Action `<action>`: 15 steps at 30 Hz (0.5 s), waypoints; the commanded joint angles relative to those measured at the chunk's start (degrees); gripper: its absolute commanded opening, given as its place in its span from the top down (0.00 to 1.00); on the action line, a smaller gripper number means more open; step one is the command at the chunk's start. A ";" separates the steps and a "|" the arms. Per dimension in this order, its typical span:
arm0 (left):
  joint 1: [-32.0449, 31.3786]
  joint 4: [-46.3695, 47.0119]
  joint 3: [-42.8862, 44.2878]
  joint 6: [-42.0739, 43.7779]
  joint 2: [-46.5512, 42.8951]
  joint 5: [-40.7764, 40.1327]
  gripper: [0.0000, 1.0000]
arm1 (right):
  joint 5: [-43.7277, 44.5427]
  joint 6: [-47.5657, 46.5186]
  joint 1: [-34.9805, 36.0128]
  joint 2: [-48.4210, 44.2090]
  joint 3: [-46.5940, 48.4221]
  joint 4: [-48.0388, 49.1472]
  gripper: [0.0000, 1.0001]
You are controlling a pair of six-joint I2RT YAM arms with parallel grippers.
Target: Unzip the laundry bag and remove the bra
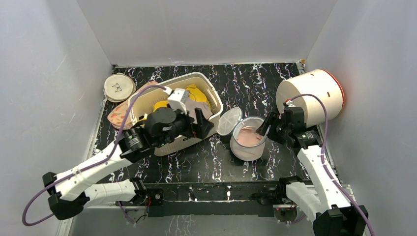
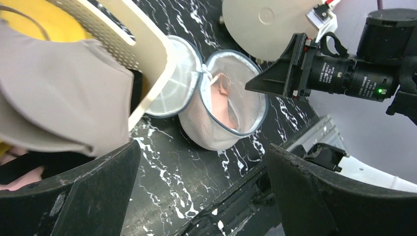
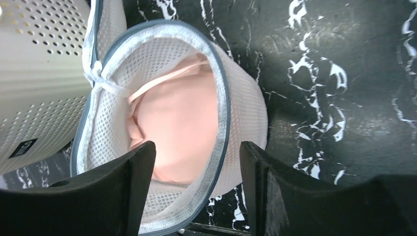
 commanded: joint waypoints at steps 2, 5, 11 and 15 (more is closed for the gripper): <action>0.18 4.00 4.74 0.61 7.29 9.99 0.02 | -4.86 2.29 0.08 -3.54 -3.52 6.31 0.52; 0.19 5.02 6.71 0.91 12.49 13.43 0.02 | -5.51 4.13 0.09 -4.57 -5.21 7.00 0.59; 0.06 5.99 14.07 4.47 25.43 21.22 0.09 | -12.95 6.13 0.09 -8.28 -10.52 10.81 0.99; -0.49 4.24 20.98 9.38 36.00 23.79 0.24 | -13.34 6.21 0.08 -12.33 -11.80 11.24 1.00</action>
